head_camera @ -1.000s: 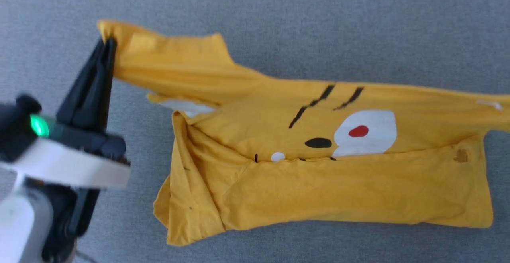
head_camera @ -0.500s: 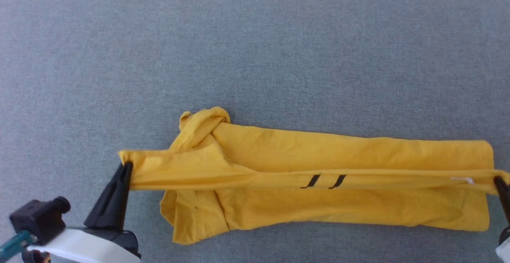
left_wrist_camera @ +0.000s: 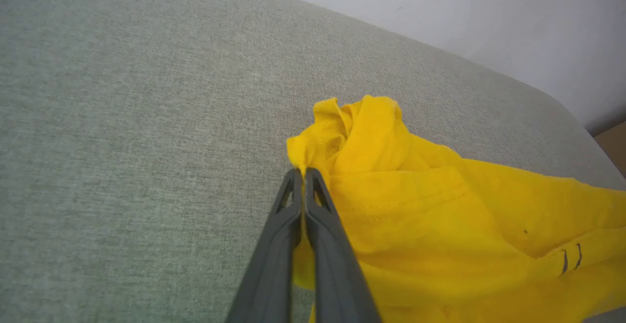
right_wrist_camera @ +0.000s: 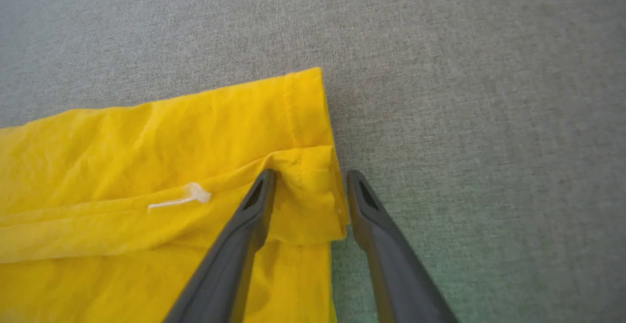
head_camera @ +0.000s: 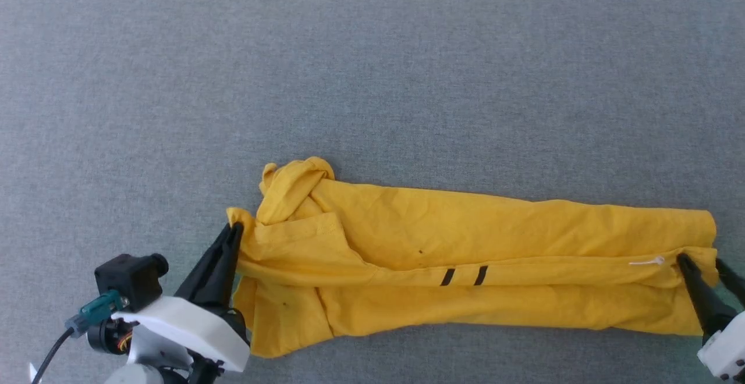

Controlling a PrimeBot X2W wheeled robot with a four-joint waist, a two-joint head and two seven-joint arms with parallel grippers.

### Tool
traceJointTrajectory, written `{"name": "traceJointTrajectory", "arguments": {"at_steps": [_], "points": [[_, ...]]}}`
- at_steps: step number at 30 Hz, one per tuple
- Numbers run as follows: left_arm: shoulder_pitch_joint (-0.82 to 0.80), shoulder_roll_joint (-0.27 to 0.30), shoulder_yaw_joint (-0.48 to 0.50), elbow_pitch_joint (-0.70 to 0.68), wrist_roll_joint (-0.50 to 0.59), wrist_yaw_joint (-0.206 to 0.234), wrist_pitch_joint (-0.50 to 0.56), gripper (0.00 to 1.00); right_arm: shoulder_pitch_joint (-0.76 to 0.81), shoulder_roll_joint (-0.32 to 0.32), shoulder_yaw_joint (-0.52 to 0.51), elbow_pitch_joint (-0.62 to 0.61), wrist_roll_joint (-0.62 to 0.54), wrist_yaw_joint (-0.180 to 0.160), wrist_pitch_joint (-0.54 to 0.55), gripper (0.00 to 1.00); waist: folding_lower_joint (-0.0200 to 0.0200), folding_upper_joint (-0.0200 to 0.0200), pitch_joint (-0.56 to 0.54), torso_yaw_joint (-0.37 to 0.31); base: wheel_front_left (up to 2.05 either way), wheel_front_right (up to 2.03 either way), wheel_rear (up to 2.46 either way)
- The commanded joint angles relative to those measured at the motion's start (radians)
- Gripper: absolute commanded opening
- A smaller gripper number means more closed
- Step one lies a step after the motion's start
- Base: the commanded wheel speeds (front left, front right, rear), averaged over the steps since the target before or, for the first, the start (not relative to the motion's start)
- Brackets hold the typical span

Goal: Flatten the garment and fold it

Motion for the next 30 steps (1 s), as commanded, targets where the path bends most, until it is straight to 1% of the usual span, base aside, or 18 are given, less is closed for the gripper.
{"name": "traceJointTrajectory", "arguments": {"at_steps": [1,4,8,10,13,16,20,24,27,28,29,30], "points": [[-0.011,-0.003,-0.001,0.007,0.010,-0.002,0.001,1.00,-0.011,-0.001,-0.002,-0.003,0.008,-0.001,0.002,1.00,0.0000,-0.0001,-0.001,-0.002,0.00,0.00,0.00],[-0.001,-0.001,0.011,-0.008,0.007,0.013,-0.002,1.00,-0.001,-0.002,-0.018,-0.033,0.061,-0.001,0.028,1.00,0.0000,-0.0001,-0.002,-0.007,0.00,0.00,0.00],[0.043,0.001,0.061,-0.082,-0.004,0.046,-0.043,1.00,0.028,-0.010,-0.076,-0.106,0.119,-0.001,0.065,1.00,0.0000,-0.0001,-0.004,-0.011,0.00,0.00,0.00],[0.065,0.003,0.102,-0.127,0.009,0.078,-0.087,1.00,0.035,-0.011,-0.112,-0.137,0.112,-0.001,0.067,1.00,0.0000,-0.0001,-0.002,-0.012,0.00,0.00,0.00],[0.082,0.005,0.147,-0.178,0.070,0.137,-0.154,1.00,0.035,0.004,-0.136,-0.148,0.089,-0.001,0.080,1.00,0.0000,-0.0001,0.003,-0.008,0.00,0.00,0.00],[0.082,-0.016,0.164,-0.206,0.118,0.171,-0.190,1.00,0.035,0.020,-0.113,-0.133,0.078,-0.001,0.109,1.00,0.0000,-0.0001,0.007,0.001,0.00,0.00,0.00],[0.080,-0.046,0.157,-0.211,0.155,0.183,-0.207,1.00,0.025,0.026,-0.079,-0.090,0.062,-0.001,0.122,1.00,0.0000,-0.0001,0.011,0.011,0.00,0.00,0.00],[0.076,-0.052,0.144,-0.201,0.210,0.198,-0.213,1.00,0.003,0.021,-0.054,-0.028,0.051,-0.001,0.121,1.00,0.0000,-0.0001,0.015,0.022,0.00,0.00,0.00],[0.067,-0.042,0.133,-0.190,0.277,0.215,-0.216,1.00,-0.012,0.024,-0.030,0.021,0.070,-0.001,0.132,1.00,0.0000,-0.0001,0.017,0.030,0.00,0.00,0.00],[0.065,-0.043,0.128,-0.185,0.290,0.219,-0.217,1.00,-0.016,0.025,-0.023,0.035,0.079,-0.001,0.140,0.44,0.0000,-0.0001,0.018,0.033,0.00,0.00,0.00],[0.064,-0.046,0.122,-0.181,0.298,0.221,-0.217,1.00,-0.020,0.026,-0.018,0.047,0.087,-0.001,0.147,0.21,0.0000,-0.0001,0.018,0.035,0.00,0.00,0.00],[0.061,-0.049,0.118,-0.178,0.305,0.223,-0.218,1.00,-0.023,0.027,-0.018,0.055,0.094,-0.001,0.148,0.00,0.0000,-0.0001,0.019,0.037,0.00,0.00,0.00]]}}
